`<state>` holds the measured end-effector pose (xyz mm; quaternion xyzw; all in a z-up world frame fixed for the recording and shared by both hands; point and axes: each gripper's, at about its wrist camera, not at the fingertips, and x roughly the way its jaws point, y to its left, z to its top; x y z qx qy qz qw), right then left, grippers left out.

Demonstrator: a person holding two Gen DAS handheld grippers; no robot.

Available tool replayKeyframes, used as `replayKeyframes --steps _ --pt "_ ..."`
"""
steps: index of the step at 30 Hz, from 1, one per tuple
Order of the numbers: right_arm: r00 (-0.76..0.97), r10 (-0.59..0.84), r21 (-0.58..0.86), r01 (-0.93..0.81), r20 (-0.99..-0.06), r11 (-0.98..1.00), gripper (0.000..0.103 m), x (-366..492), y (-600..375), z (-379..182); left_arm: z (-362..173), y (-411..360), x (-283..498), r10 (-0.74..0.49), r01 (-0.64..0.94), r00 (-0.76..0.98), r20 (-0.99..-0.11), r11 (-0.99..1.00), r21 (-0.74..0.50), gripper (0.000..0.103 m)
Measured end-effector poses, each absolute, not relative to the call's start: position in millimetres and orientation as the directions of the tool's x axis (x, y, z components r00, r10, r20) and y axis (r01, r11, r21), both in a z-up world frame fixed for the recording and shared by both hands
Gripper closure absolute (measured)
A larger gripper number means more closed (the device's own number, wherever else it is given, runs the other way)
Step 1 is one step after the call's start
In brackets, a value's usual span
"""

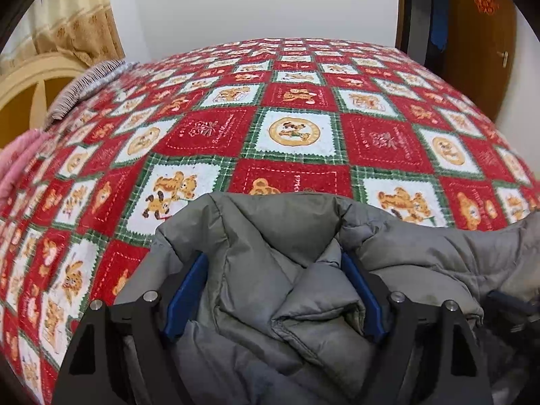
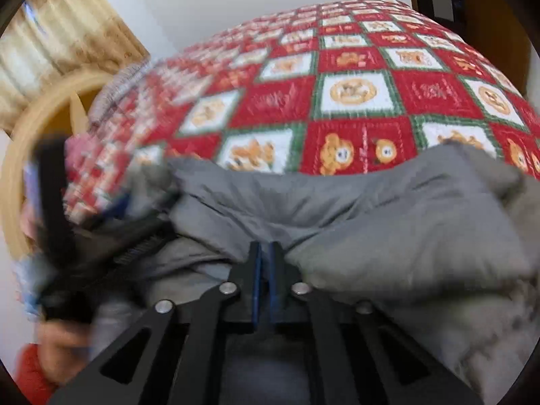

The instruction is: Fold large clothes

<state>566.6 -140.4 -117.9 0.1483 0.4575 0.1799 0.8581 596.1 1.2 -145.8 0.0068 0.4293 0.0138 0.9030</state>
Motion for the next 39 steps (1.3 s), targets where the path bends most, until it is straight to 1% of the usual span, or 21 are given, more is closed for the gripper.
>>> replayKeyframes --steps 1,2,3,4,5,7,9,11,13,14,15,19,22,24,27,29,30,31,33,36,39 --pt "0.556 0.477 0.463 -0.177 -0.681 0.868 0.088 558 -151 -103 -141 6 595 -0.008 -0.009 0.624 -0.781 1.0 -0.017 0.022" --pt "0.593 0.474 0.467 -0.179 -0.651 0.866 0.088 552 -160 -91 -136 6 593 -0.032 -0.003 0.622 -0.782 0.999 -0.043 0.022" --pt "0.629 0.435 0.433 -0.17 -0.644 0.885 0.088 546 -168 -78 -125 12 590 -0.069 -0.003 0.63 -0.774 0.996 -0.091 0.022" --pt "0.649 0.386 0.384 -0.154 -0.656 0.91 0.088 543 -174 -70 -115 15 587 -0.089 -0.009 0.645 -0.759 0.992 -0.124 0.022" --pt "0.667 0.307 0.299 -0.131 -0.679 0.945 0.088 542 -180 -62 -104 14 584 -0.11 -0.013 0.664 -0.74 0.987 -0.159 0.022" --pt "0.668 0.21 0.203 -0.09 -0.714 0.975 0.088 545 -185 -61 -85 3 582 -0.156 0.012 0.688 -0.709 0.979 -0.204 0.022" --pt "0.631 0.19 0.187 -0.073 -0.752 0.98 0.088 550 -185 -73 -78 -17 584 -0.18 0.066 0.687 -0.704 0.98 -0.187 0.022" --pt "0.601 0.169 0.153 -0.078 -0.781 0.985 0.088 550 -181 -89 -91 -46 589 -0.144 0.108 0.658 -0.74 0.99 -0.096 0.022" --pt "0.577 0.092 0.051 -0.087 -0.811 0.995 0.095 550 -175 -111 -113 -59 588 -0.119 0.13 0.611 -0.783 0.99 -0.049 0.022" --pt "0.579 0.078 0.031 -0.091 -0.812 0.995 0.098 547 -174 -117 -130 -63 586 -0.087 0.136 0.587 -0.805 0.991 -0.008 0.022" --pt "0.585 0.076 0.025 -0.095 -0.807 0.995 0.101 544 -177 -120 -139 -61 583 -0.091 0.141 0.594 -0.8 0.99 -0.008 0.022" --pt "0.613 0.114 0.062 -0.106 -0.782 0.992 0.101 539 -189 -130 -148 -45 584 -0.149 0.117 0.605 -0.782 0.988 -0.098 0.021" --pt "0.63 0.125 0.074 -0.107 -0.767 0.991 0.103 543 -191 -137 -153 -48 586 -0.133 0.112 0.617 -0.776 0.99 -0.081 0.019" --pt "0.632 0.091 0.031 -0.106 -0.769 0.994 0.103 547 -183 -137 -153 -54 589 -0.105 0.11 0.615 -0.781 0.993 -0.046 0.017" --pt "0.632 0.058 -0.018 -0.113 -0.773 0.993 0.103 547 -176 -132 -150 -54 593 -0.1 0.113 0.595 -0.797 0.993 -0.04 0.017" --pt "0.634 0.069 0.001 -0.107 -0.77 0.994 0.102 542 -180 -118 -136 -47 592 -0.105 0.098 0.565 -0.819 0.993 -0.06 0.017" --pt "0.654 0.081 0.024 -0.095 -0.752 0.995 0.097 535 -183 -108 -121 -41 585 -0.135 0.097 0.575 -0.807 0.991 -0.096 0.017" --pt "0.712 0.126 0.091 -0.088 -0.691 0.992 0.093 516 -192 -85 -99 -30 572 -0.182 0.108 0.616 -0.766 0.983 -0.146 0.017" --pt "0.765 0.165 0.145 -0.095 -0.622 0.985 0.09 483 -203 -49 -63 -12 544 -0.206 0.134 0.678 -0.705 0.978 -0.157 0.017" --pt "0.774 0.163 0.118 -0.115 -0.612 0.986 0.089 433 -212 -16 -26 17 490 -0.213 0.197 0.728 -0.651 0.975 -0.099 0.017" --pt "0.744 0.218 0.173 -0.14 -0.631 0.975 0.088 366 -228 -4 -12 53 431 -0.276 0.263 0.727 -0.628 0.958 -0.117 0.017"
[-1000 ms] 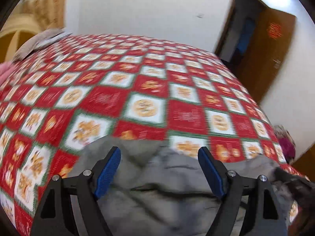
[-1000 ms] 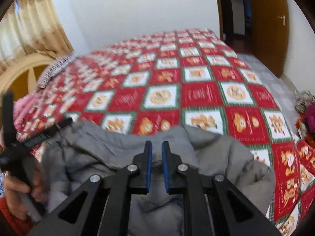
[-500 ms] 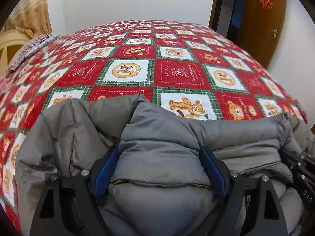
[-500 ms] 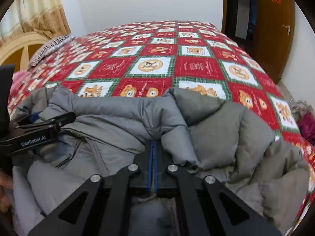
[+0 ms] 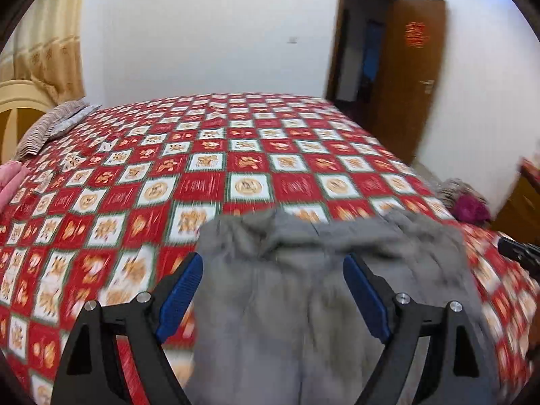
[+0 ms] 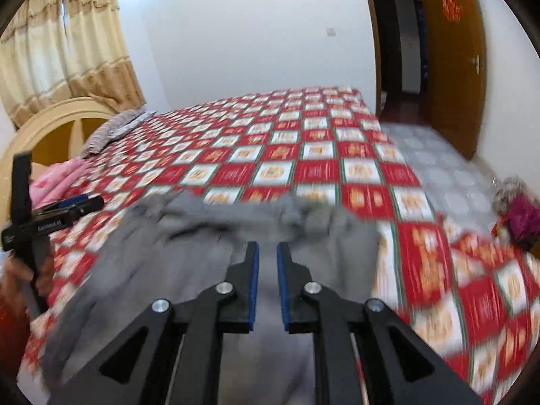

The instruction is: Fold large clothes

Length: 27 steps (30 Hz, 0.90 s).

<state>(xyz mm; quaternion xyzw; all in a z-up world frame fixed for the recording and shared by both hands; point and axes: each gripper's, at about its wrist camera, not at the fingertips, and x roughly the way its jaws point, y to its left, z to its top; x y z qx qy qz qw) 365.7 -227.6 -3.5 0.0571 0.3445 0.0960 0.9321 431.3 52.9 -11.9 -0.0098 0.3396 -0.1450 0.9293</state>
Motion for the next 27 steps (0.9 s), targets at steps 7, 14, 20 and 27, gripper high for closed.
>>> replayKeyframes --steps 7,14,20,27 --pt "0.752 0.181 0.182 -0.083 -0.633 0.98 0.052 193 -253 -6 -28 142 275 -0.315 0.256 0.701 -0.64 0.948 -0.188 0.017" --pt "0.736 0.151 0.153 -0.064 -0.66 0.986 0.052 97 -255 -3 -63 179 171 -0.24 0.205 0.649 -0.722 0.969 -0.138 0.017" --pt "0.819 0.141 0.092 -0.108 -0.556 0.99 0.052 39 -249 54 -24 228 118 -0.183 0.21 0.712 -0.677 0.977 -0.043 0.017" --pt "0.751 0.242 0.158 -0.184 -0.614 0.97 0.051 36 -230 5 -37 251 97 -0.328 0.271 0.752 -0.572 0.944 -0.186 0.007"
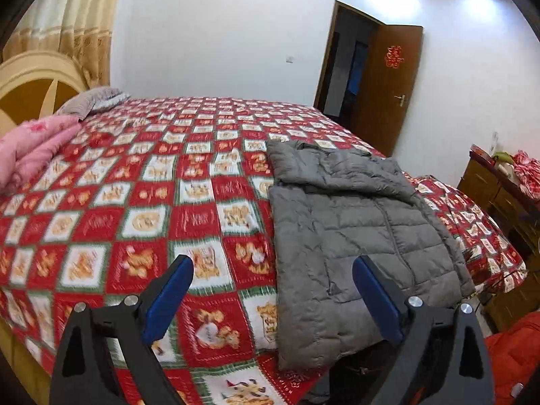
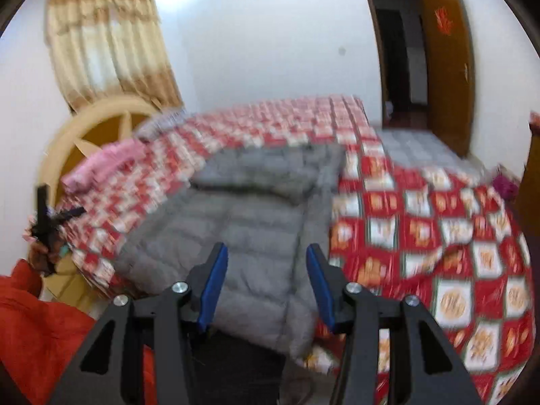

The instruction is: Fold large clothes

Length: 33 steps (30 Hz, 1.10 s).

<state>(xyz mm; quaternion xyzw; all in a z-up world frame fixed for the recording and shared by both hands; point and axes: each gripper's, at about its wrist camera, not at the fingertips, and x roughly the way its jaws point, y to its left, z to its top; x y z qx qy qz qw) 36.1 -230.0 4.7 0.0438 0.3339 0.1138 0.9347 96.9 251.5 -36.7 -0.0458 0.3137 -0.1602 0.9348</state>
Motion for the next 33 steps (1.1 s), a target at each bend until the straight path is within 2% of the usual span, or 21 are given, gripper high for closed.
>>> replayKeyframes --steps 4,6,8,10,13,18,21,24,26,29,30,31,33 --pt "0.631 0.231 0.215 -0.103 -0.741 0.971 0.051 58 -224 -73 -85 233 106 -0.343 0.253 0.679 -0.649 0.939 -0.232 0.007" --pt "0.602 0.192 0.203 -0.051 -0.775 0.978 0.051 64 -225 -102 -109 220 110 -0.383 0.274 0.645 -0.661 0.924 -0.267 0.007" --pt "0.591 0.159 0.203 0.007 -0.791 0.979 0.051 71 -231 -123 -125 207 118 -0.385 0.286 0.58 -0.718 0.922 -0.263 0.007" --pt "0.566 0.161 0.226 0.047 -0.809 0.973 0.051 75 -233 -140 -133 198 118 -0.382 0.309 0.555 -0.738 0.919 -0.243 0.007" --pt "0.534 0.223 0.28 0.026 -0.815 0.96 0.051 80 -230 -158 -139 194 111 -0.392 0.342 0.561 -0.729 0.912 -0.228 0.007" --pt "0.505 0.223 0.266 0.015 -0.834 0.964 0.049 96 -220 -175 -142 195 107 -0.418 0.357 0.572 -0.706 0.902 -0.244 0.007" --pt "0.48 0.276 0.307 -0.015 -0.833 0.952 0.049 107 -214 -182 -140 201 112 -0.459 0.346 0.568 -0.683 0.886 -0.308 0.007" --pt "0.474 0.296 0.29 -0.087 -0.829 0.953 0.054 108 -202 -180 -141 207 116 -0.534 0.349 0.554 -0.639 0.846 -0.404 0.008" --pt "0.472 0.269 0.264 -0.079 -0.839 0.961 0.054 111 -200 -182 -145 204 118 -0.527 0.352 0.551 -0.647 0.85 -0.392 0.008" --pt "0.476 0.302 0.329 -0.028 -0.826 0.944 0.054 118 -208 -190 -145 192 115 -0.48 0.388 0.552 -0.682 0.872 -0.3 0.008" --pt "0.479 0.315 0.349 -0.019 -0.82 0.937 0.056 118 -210 -192 -145 189 114 -0.463 0.397 0.55 -0.695 0.877 -0.27 0.008" --pt "0.482 0.337 0.373 -0.024 -0.809 0.928 0.069 119 -210 -193 -144 184 114 -0.445 0.404 0.545 -0.71 0.882 -0.242 0.008" --pt "0.477 0.345 0.37 -0.046 -0.808 0.928 0.087 117 -207 -193 -144 182 115 -0.442 0.407 0.529 -0.725 0.881 -0.24 0.008"
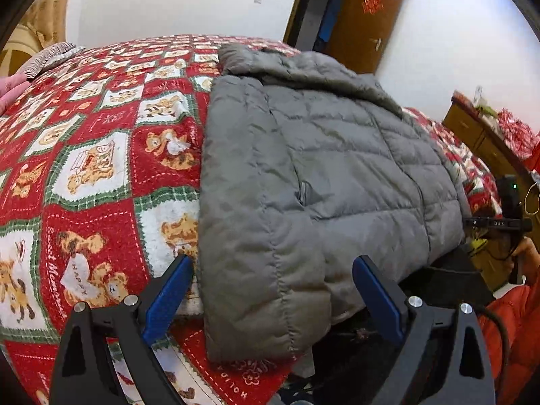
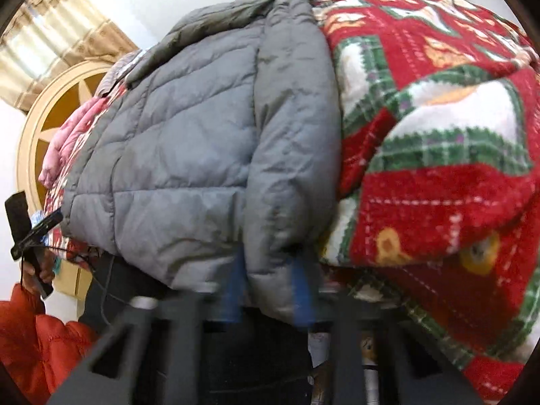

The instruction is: Fold large clothes

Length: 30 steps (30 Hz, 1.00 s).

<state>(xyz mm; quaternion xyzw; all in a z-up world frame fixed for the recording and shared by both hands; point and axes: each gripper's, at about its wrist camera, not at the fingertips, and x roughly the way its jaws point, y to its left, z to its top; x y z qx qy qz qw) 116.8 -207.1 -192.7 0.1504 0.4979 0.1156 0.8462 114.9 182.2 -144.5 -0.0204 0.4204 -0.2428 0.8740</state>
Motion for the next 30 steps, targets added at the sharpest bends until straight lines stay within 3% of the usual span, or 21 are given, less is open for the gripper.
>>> replayKeyframes --steps 1,2,3,5,9,14,19,30 --pt "0.481 0.347 0.366 -0.057 -0.805 0.929 0.09 113 -207 -190 -145 182 115 -0.455 0.41 0.515 -0.727 0.875 -0.257 0.008" --pt "0.486 0.357 0.372 -0.069 -0.798 0.926 0.091 111 -205 -187 -145 182 114 -0.47 0.419 0.5 -0.727 0.867 -0.272 0.017" --pt "0.494 0.373 0.386 -0.081 -0.785 0.919 0.092 107 -206 -183 -145 180 113 -0.48 0.429 0.488 -0.729 0.859 -0.278 0.042" --pt "0.518 0.419 0.435 -0.099 -0.745 0.895 0.093 101 -209 -172 -150 182 115 -0.456 0.388 0.479 -0.75 0.876 -0.285 0.075" --pt "0.592 0.519 0.559 -0.135 -0.617 0.818 0.094 85 -222 -144 -153 196 116 -0.531 0.326 0.459 -0.712 0.847 -0.421 0.087" --pt "0.688 0.613 0.714 -0.196 -0.388 0.672 0.094 72 -243 -101 -106 191 100 -0.642 0.418 0.501 -0.58 0.766 -0.488 0.093" --pt "0.702 0.576 0.642 -0.219 -0.419 0.734 0.094 77 -214 -80 -59 179 83 -0.7 0.5 0.529 -0.479 0.714 -0.491 0.094" --pt "0.749 0.614 0.718 -0.284 -0.247 0.636 0.095 28 -241 -13 19 180 12 -0.802 0.638 0.484 -0.349 0.597 -0.486 0.094"
